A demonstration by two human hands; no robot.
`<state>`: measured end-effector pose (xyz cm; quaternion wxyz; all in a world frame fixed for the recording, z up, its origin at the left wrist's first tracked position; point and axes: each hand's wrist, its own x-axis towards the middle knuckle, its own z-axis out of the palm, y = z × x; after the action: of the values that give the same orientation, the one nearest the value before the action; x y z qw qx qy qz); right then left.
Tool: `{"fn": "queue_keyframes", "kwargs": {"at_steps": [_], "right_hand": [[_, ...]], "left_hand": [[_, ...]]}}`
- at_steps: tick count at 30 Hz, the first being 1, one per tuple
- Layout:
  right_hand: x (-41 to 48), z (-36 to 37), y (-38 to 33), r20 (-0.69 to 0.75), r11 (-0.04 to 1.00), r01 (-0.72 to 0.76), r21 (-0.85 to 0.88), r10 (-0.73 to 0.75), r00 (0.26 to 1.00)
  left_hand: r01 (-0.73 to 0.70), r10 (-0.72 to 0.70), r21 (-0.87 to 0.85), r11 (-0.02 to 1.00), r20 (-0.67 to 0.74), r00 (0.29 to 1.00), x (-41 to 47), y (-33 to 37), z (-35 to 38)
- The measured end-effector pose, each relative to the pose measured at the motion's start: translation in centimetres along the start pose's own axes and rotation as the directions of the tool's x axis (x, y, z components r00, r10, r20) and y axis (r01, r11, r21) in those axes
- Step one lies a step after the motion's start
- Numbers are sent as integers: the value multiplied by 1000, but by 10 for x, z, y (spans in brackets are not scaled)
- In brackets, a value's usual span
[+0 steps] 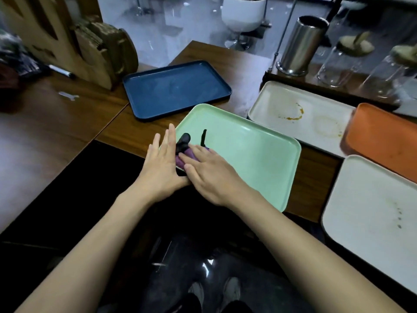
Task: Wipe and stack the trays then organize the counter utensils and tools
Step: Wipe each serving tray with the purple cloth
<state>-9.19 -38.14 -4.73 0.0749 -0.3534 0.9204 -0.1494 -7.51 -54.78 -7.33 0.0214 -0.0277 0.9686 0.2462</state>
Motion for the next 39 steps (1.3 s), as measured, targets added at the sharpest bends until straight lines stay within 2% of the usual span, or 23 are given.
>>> {"fn": "queue_keyframes", "kwargs": {"at_steps": [6,13,23,28,30,33,36,39], "right_hand": [[-55,0,24,-1,989,-150,3,150,989],[-108,-7,55,-24,955,-292,-45,291,956],[-74,-9,50,-58,987,-159,35,161,985],[-67,-14,49,-129,985,-138,103,151,980],[-68,-15,51,-160,969,-149,197,182,970],[-68,-27,51,-225,927,-203,316,281,933],[-70,-48,57,-276,907,-244,343,345,897],[-81,-73,76,-344,901,-260,348,380,859]], "left_hand": [[16,-21,58,998,85,996,-1,-1,-4],[27,-64,253,967,138,988,-2,-4,-8],[70,-133,419,905,124,983,-10,-36,-25],[84,-157,414,907,146,977,-8,-31,-32],[56,-115,384,922,133,984,-6,-22,-33],[-60,28,316,947,104,994,4,6,-33],[-177,167,232,956,63,984,21,40,-29],[-254,246,160,954,64,967,43,72,-23]]}}
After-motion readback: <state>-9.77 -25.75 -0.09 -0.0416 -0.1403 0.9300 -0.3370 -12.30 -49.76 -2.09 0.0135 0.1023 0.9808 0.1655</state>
